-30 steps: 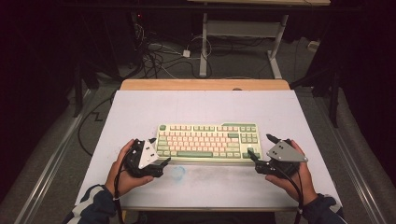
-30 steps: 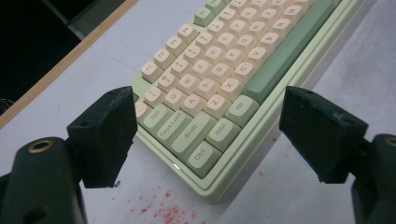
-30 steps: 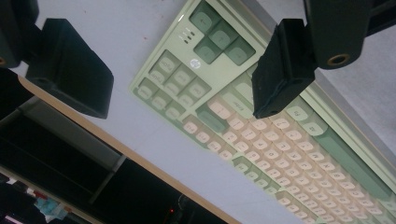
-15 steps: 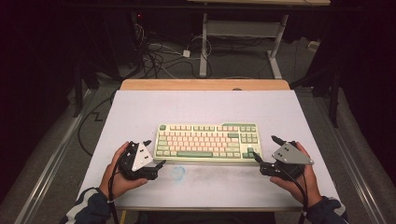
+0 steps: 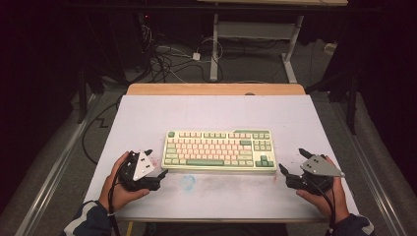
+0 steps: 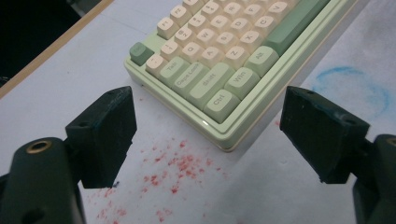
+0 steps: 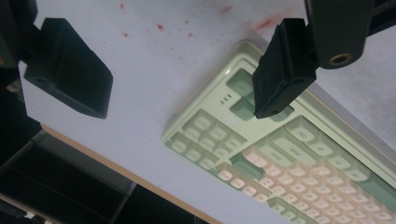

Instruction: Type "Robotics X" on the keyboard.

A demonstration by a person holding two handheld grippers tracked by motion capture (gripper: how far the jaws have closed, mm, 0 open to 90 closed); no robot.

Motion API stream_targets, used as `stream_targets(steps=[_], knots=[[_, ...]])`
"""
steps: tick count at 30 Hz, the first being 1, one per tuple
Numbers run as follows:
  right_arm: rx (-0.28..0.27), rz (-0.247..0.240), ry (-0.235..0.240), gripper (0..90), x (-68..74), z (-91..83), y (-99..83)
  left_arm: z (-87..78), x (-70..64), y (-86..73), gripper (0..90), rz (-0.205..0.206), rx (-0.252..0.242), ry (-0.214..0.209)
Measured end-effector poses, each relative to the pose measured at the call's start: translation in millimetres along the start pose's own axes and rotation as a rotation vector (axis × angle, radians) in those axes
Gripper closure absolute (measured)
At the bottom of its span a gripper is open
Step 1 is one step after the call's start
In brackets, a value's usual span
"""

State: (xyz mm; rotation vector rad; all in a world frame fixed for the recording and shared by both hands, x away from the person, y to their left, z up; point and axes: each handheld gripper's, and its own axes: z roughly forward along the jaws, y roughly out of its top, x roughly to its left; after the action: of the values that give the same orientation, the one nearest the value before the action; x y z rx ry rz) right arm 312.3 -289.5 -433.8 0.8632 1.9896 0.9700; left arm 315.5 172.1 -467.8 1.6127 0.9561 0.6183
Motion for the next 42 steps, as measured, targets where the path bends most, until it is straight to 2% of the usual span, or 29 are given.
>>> stream_targets(steps=[6,8,9,10,11,19,24,30,35,42], knots=[[0.012,0.043,-0.038,20.9,-8.9,-3.6,-15.2,-3.6,4.6,-4.1,17.6,-0.017,0.013,0.017],[0.027,0.049,-0.037,21.4,-9.7,-4.4,-20.5,-4.7,5.6,-5.6,17.6,-0.020,0.016,0.022],[0.031,0.052,-0.036,21.4,-9.6,-4.8,-22.8,-4.7,5.8,-5.7,17.6,-0.039,0.012,0.017],[0.039,0.056,-0.044,21.4,-8.9,-5.0,-24.6,-4.1,6.2,-6.1,17.6,-0.038,0.020,0.018],[0.046,0.055,-0.047,21.4,-8.7,-5.0,-25.9,-2.7,6.2,-6.8,17.6,-0.017,0.020,0.028],[0.028,0.065,-0.052,21.3,-7.1,-4.5,-23.5,-3.1,4.1,-6.8,17.6,-0.012,0.022,0.023],[0.014,0.071,-0.063,21.3,-8.5,-10.2,-22.0,-3.4,4.1,-6.6,17.4,-0.017,0.018,0.021],[0.016,0.070,-0.068,21.2,-7.2,-11.9,-21.1,-3.0,2.3,-8.2,17.4,-0.007,0.028,0.011],[0.024,0.062,-0.052,21.1,-5.3,-9.1,-21.3,-2.3,4.0,-7.8,17.4,-0.019,0.030,0.012],[0.024,0.068,-0.054,21.0,-5.0,-10.0,-21.1,-2.8,2.4,-8.5,17.4,-0.011,0.040,0.010]])
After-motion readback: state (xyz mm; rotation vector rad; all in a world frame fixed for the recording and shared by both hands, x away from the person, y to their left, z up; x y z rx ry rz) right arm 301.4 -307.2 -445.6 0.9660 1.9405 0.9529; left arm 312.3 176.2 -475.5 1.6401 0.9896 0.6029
